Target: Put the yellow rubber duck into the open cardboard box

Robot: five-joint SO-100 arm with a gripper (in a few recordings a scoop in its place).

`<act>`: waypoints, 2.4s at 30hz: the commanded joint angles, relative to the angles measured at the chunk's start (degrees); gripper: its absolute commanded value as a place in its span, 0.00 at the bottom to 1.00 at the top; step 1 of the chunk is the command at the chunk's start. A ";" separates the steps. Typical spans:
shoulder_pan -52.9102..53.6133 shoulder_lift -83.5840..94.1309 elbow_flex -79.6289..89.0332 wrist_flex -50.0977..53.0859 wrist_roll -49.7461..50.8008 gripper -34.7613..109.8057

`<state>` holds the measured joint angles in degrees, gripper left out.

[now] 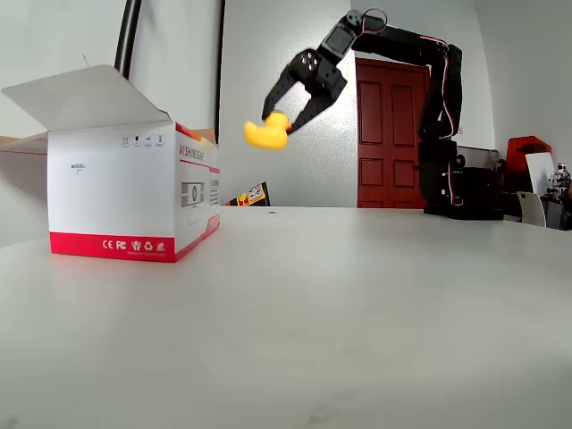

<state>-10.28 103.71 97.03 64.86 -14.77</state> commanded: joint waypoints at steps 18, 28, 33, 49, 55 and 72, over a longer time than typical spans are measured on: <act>-6.77 -19.78 -28.04 0.70 0.26 0.32; -7.12 -26.10 -32.96 -0.35 0.26 0.32; -8.61 -25.58 -33.22 -0.26 0.26 0.32; -14.94 -23.91 -35.95 0.88 0.35 0.32; -18.11 -25.58 -38.23 0.88 0.79 0.32; -20.74 -36.74 -49.48 0.35 4.04 0.31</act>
<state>-30.59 67.15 51.50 65.48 -11.34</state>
